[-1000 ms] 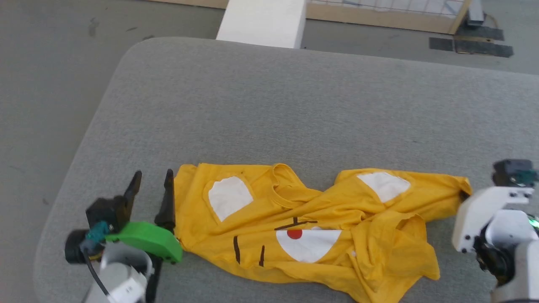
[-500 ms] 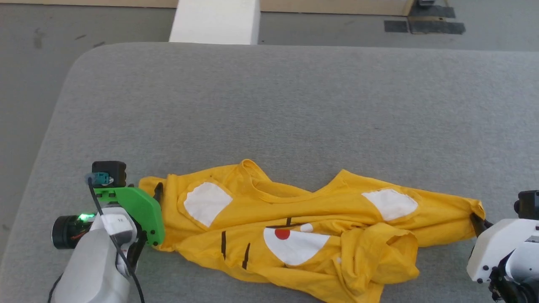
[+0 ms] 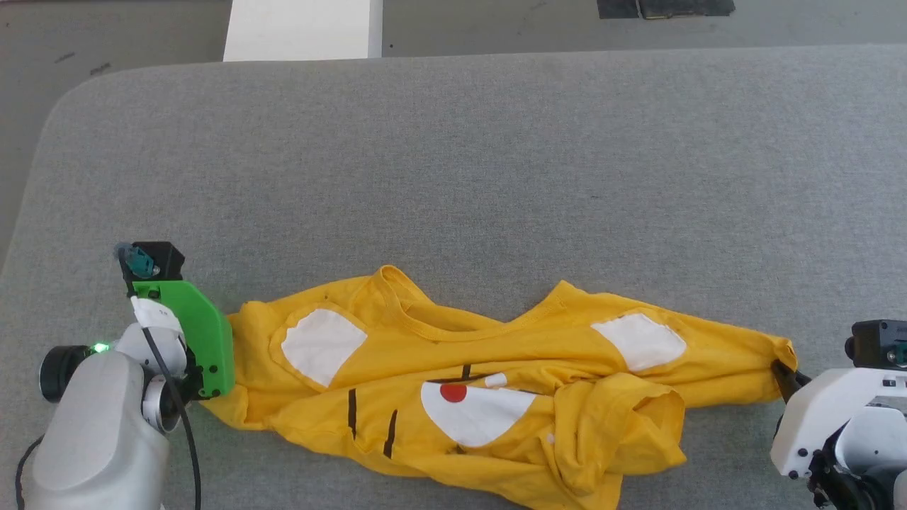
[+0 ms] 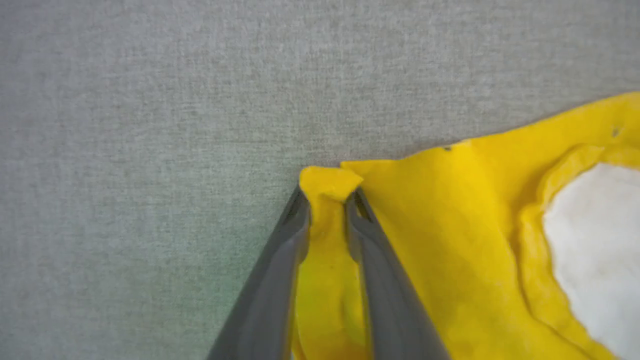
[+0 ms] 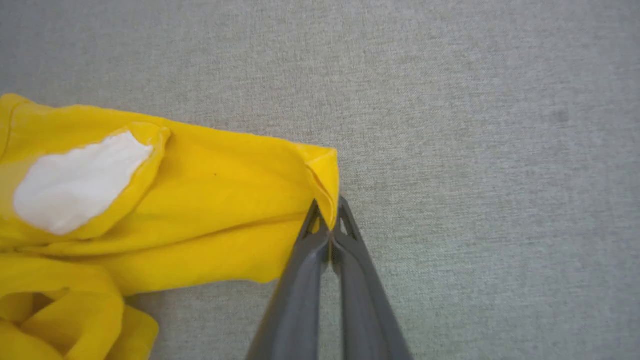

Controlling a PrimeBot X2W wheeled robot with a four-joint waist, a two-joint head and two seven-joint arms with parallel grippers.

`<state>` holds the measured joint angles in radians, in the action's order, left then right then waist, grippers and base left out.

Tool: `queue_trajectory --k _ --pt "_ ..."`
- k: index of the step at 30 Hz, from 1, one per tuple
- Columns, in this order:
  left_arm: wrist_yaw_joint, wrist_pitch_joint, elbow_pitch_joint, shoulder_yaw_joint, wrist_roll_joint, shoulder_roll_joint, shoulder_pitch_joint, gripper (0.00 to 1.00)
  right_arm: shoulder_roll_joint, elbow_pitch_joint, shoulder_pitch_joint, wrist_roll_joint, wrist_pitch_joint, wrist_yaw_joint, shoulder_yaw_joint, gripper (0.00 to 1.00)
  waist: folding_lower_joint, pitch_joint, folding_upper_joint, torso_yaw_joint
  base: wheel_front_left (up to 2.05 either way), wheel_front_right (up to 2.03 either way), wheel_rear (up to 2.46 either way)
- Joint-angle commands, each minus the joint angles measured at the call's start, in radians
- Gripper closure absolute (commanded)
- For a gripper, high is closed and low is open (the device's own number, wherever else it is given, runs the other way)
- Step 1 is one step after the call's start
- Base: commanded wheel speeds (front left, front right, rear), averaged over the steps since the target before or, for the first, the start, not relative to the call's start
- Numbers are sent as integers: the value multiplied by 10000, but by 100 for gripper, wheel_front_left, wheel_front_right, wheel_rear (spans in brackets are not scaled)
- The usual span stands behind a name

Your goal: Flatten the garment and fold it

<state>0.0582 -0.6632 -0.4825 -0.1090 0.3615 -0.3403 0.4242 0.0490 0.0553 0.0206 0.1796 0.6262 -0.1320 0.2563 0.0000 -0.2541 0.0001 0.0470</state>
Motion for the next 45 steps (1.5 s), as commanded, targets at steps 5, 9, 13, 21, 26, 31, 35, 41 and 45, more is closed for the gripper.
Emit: queue_trajectory --k 5,9,13,21,26,31,35,41,45 --pt "477 -506 328 -377 547 15 -583 100 13 384 311 -343 195 13 -334 100 0 132 -1 -66 0 0 0" --pt "667 -366 1458 -580 1056 -317 -337 100 281 839 897 -603 559 13 -723 100 0 171 -1 -124 0 0 0" --pt "715 236 2779 -516 2229 -511 367 100 1176 1139 1964 -676 967 13 -1268 100 0 20 -1 -151 0 0 0" --pt "692 1591 3196 -318 2419 -1301 2598 100 3187 381 5269 -615 1434 13 -2306 100 0 -797 -1 -28 0 0 0" --pt "50 2452 2859 57 1743 -1328 4696 100 3825 -538 8109 -736 1219 13 -2767 100 0 -1613 -1 121 0 0 0" --pt "-761 3574 2577 558 1532 -826 6800 100 3897 -1603 10706 -1170 653 13 -2960 100 0 -2300 -1 206 0 0 0" --pt "-1239 4666 2545 866 1261 -609 8318 100 3839 -2332 12575 -1785 -253 13 -2972 100 0 -2721 -1 272 0 0 0" --pt "-1315 6357 2325 1329 1236 -470 9943 100 3426 -3053 14608 -2875 -2191 13 -2385 100 0 -3027 -1 335 0 0 0" --pt "-1064 7239 2021 1482 1304 -482 10290 100 3246 -3573 15240 -3430 -3429 13 -2224 100 0 -3068 -1 312 0 0 0"
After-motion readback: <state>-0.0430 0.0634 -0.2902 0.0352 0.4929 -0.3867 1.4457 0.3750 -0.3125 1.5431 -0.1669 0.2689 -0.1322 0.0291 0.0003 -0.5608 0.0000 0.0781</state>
